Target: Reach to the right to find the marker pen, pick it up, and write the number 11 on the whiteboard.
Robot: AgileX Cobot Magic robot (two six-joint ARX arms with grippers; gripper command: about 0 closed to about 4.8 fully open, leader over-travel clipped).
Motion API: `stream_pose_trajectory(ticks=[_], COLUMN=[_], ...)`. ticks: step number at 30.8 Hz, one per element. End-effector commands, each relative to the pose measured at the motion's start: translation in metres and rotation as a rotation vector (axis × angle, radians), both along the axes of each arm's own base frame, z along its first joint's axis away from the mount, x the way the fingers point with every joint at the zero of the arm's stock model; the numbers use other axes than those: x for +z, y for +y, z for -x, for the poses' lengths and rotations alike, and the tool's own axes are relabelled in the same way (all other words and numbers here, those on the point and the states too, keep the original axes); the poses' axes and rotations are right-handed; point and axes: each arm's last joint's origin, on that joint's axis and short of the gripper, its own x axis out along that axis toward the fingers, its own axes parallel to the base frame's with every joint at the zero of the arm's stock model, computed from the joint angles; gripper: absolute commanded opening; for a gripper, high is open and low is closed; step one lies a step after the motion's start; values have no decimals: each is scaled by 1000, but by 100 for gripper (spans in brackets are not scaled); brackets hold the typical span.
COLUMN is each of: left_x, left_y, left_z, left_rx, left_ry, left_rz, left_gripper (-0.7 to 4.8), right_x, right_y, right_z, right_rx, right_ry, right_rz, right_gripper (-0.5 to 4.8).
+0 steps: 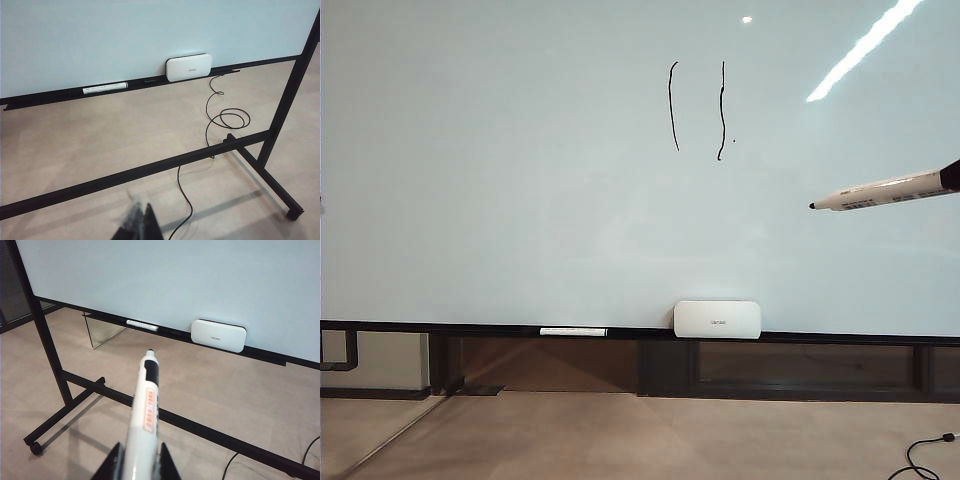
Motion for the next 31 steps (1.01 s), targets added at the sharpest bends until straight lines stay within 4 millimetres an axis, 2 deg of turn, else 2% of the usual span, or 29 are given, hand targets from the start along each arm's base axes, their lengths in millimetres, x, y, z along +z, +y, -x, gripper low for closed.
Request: stream_pose_trajectory(ticks=[1,19,27,31], left_x=[2,2,2,2], left_y=[0,0,3,14], left_z=[0,0,-2,-7], left_rx=[-2,-1,6,91], left_ry=[-10,-9,-5,0], left_rz=[11,10,14,21], left_gripper=[-5,-5,-5,-5], right_x=[3,3,3,3], right_y=[0,-1,-14,-21], right_z=[0,-1,-8,-11], right_rx=[-2,-17,-172,-243], right_ry=[-14,-14,-15,-15], right_rz=[-11,-11,-10,-9], right_gripper=[-1,-1,-1,-1])
